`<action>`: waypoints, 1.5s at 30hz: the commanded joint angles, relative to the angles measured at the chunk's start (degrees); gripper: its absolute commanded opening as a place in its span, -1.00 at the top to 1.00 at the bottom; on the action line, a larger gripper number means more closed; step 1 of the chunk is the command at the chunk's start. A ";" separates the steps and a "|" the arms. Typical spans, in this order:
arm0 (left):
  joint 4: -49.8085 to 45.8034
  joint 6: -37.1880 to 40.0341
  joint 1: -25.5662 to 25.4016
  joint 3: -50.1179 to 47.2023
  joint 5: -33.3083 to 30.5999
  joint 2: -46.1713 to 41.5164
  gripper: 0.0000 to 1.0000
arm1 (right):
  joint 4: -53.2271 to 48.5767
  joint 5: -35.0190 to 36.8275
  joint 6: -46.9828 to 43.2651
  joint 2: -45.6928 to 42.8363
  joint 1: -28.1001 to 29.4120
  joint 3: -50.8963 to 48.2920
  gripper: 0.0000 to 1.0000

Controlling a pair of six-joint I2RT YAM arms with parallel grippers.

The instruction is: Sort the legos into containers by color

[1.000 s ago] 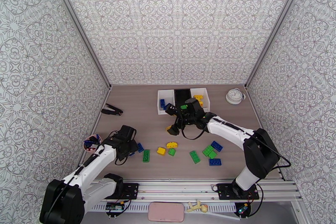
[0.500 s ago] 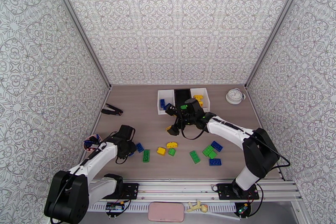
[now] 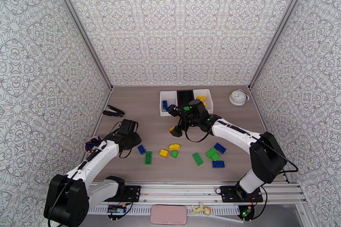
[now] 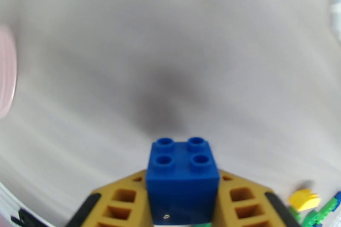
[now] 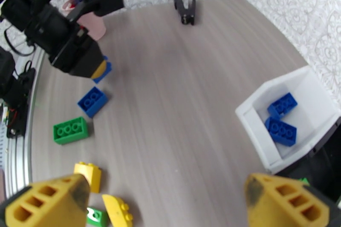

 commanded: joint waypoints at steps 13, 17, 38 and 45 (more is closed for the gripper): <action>16.37 12.71 -9.31 33.70 0.73 31.24 0.37 | 10.20 14.01 11.17 -6.52 -2.64 -6.59 -0.99; 15.67 13.48 -10.00 44.22 2.10 40.47 0.37 | 10.48 15.64 11.76 -7.82 -2.88 -7.89 -0.99; 9.52 15.46 -10.04 64.07 1.55 54.26 -0.64 | 11.07 23.36 15.06 -9.87 -3.13 -8.70 -0.99; 12.22 14.44 -11.35 49.31 -3.65 41.13 -0.96 | 12.89 15.17 13.41 -9.55 -3.04 -8.05 -0.99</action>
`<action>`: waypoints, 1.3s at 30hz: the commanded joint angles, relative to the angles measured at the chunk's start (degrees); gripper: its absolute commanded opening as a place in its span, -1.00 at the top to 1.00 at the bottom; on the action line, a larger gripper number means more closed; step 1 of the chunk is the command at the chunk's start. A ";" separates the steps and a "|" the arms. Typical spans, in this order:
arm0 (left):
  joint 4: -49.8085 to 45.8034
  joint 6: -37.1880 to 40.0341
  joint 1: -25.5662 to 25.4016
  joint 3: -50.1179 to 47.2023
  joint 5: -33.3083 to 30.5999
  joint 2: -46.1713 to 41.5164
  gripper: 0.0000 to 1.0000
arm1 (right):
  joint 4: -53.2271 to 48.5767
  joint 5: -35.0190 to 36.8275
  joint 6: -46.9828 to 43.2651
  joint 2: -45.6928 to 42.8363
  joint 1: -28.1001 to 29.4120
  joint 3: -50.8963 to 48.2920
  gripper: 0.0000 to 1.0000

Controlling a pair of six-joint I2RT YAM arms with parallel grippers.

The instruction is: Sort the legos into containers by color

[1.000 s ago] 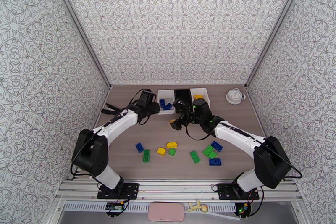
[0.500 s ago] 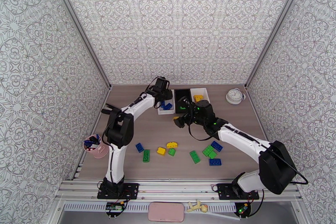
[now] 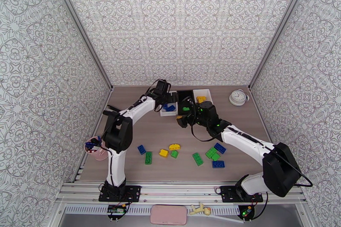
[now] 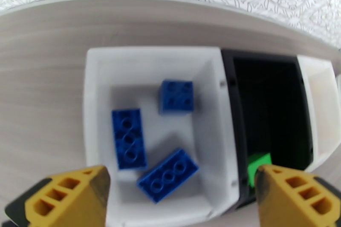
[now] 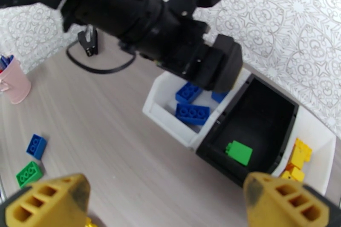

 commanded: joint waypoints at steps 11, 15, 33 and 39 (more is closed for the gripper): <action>-5.18 -9.67 -3.41 -30.76 -10.86 -29.93 -0.99 | -6.32 -13.10 -11.26 -0.14 1.68 5.05 -0.99; -11.75 -16.04 -3.33 -38.46 -12.15 -37.76 -0.99 | -7.21 -14.15 -12.88 0.16 2.17 5.42 -0.99; -22.64 -27.10 6.45 -56.07 3.44 -51.01 -0.85 | -11.91 -14.64 -15.88 8.58 5.59 12.73 -0.99; -21.79 -25.42 6.73 -55.89 4.04 -45.95 -0.71 | -12.18 -14.47 -15.90 9.31 5.68 13.10 -0.99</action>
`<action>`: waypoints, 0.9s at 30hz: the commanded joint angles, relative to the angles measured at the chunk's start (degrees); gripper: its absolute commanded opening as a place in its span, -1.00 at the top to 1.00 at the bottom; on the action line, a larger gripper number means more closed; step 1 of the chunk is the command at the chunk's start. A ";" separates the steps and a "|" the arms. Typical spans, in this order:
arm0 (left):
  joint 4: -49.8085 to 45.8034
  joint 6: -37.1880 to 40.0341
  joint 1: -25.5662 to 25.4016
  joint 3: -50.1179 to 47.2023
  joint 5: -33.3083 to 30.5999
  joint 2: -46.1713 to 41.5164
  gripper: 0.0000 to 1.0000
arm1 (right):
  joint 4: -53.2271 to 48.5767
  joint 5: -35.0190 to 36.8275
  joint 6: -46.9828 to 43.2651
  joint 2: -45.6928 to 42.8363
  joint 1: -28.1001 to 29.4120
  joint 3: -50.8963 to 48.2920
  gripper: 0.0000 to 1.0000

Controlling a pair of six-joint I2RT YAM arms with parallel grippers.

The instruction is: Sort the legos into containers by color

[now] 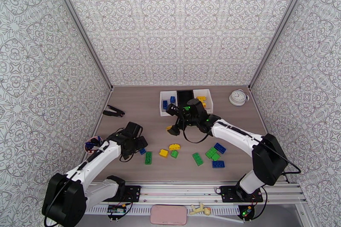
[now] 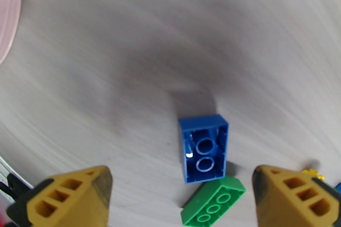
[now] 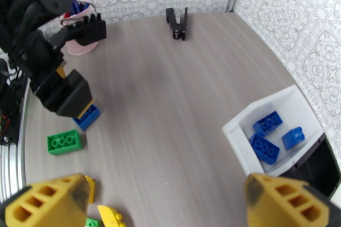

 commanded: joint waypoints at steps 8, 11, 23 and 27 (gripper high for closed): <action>5.61 2.01 1.60 -0.75 3.59 5.68 -0.46 | -0.91 -0.29 -0.05 0.73 0.46 1.58 -0.99; 6.32 2.46 1.98 -0.85 3.47 7.09 -0.40 | -0.94 -0.13 -0.05 0.80 0.48 1.59 -0.99; 7.70 4.04 2.20 -0.01 3.77 10.63 0.02 | -0.75 0.20 0.13 0.82 0.46 1.58 -0.99; 8.22 4.15 2.17 0.11 3.98 10.65 0.18 | -0.48 1.55 -0.28 0.40 0.48 1.30 -0.99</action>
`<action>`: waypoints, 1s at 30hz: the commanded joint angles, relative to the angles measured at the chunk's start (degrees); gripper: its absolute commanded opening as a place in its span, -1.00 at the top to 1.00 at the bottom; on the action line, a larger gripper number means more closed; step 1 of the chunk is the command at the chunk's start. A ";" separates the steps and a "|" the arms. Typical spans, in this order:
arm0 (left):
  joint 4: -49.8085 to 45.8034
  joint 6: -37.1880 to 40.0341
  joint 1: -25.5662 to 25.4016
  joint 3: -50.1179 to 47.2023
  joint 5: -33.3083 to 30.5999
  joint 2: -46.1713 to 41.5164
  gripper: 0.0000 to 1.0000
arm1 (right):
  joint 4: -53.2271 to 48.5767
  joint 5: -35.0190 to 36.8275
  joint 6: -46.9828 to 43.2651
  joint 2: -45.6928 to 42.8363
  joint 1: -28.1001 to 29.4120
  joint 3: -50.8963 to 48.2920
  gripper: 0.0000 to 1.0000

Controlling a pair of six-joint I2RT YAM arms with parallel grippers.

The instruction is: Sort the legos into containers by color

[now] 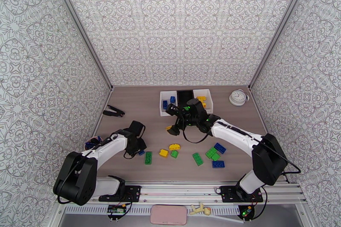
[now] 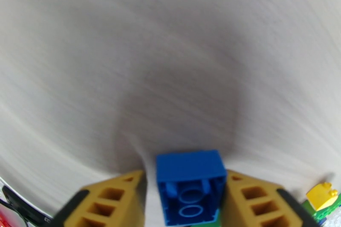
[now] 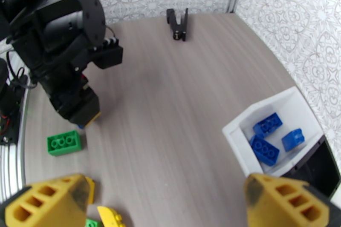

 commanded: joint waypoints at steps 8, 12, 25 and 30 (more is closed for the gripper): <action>-0.05 2.66 0.21 3.77 0.01 -0.89 0.35 | 1.82 2.31 0.00 -0.78 0.29 0.17 -0.99; 4.68 5.11 -0.49 5.53 1.06 -2.36 0.36 | 2.65 2.40 0.47 -0.97 0.02 -0.32 -0.99; 13.79 12.96 -3.83 31.19 -1.04 15.83 0.36 | 6.02 3.71 3.10 -3.99 -1.82 -4.32 -0.99; 14.88 16.16 -5.22 42.08 -2.77 25.27 0.36 | 6.29 5.06 3.63 -5.25 -2.91 -5.46 -0.99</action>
